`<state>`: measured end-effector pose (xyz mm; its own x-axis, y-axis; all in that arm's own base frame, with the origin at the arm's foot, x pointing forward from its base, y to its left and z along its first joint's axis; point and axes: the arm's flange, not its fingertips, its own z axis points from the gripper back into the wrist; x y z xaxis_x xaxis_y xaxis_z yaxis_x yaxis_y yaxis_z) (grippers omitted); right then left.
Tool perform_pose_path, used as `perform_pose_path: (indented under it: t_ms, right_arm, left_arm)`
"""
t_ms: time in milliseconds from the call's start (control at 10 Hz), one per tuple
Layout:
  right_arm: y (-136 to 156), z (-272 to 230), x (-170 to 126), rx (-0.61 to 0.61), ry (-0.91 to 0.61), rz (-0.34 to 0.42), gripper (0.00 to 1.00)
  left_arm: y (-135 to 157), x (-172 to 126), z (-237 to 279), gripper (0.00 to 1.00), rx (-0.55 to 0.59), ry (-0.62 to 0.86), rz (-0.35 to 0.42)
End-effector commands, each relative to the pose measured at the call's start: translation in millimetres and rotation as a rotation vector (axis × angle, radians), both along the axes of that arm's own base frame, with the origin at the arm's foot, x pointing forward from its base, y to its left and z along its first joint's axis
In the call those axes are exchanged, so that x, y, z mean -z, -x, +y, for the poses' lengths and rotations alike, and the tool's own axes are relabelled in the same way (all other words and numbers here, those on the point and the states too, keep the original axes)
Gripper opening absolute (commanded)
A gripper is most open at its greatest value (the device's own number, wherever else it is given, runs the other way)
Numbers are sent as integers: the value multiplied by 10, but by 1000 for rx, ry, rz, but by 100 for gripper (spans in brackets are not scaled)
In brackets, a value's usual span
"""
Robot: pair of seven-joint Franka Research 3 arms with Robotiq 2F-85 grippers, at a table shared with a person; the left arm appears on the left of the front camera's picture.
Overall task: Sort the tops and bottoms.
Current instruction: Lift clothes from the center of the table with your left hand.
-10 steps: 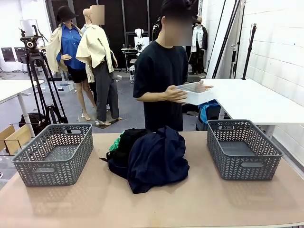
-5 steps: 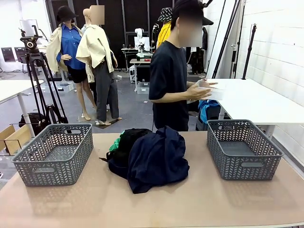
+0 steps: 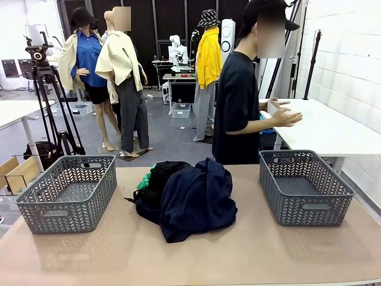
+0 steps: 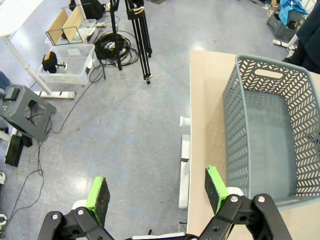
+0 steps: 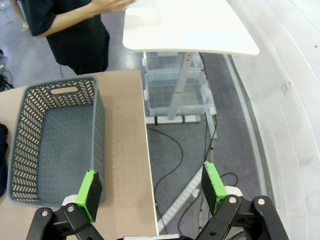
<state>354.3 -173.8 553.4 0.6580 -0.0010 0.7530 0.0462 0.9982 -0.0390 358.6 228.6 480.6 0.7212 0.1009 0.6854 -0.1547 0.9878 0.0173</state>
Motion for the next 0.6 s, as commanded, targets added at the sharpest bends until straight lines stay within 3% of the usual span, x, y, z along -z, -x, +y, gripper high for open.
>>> perform_pose_path:
  t_ms: [0, 500]
  right_arm:
    - [-3, -6, 6, -1, -3, 0, 100]
    - [-3, -6, 6, -1, -3, 0, 100]
  left_arm:
    - [13, 8, 25, 100, -3, -1, 2]
    - [13, 8, 25, 100, -3, -1, 2]
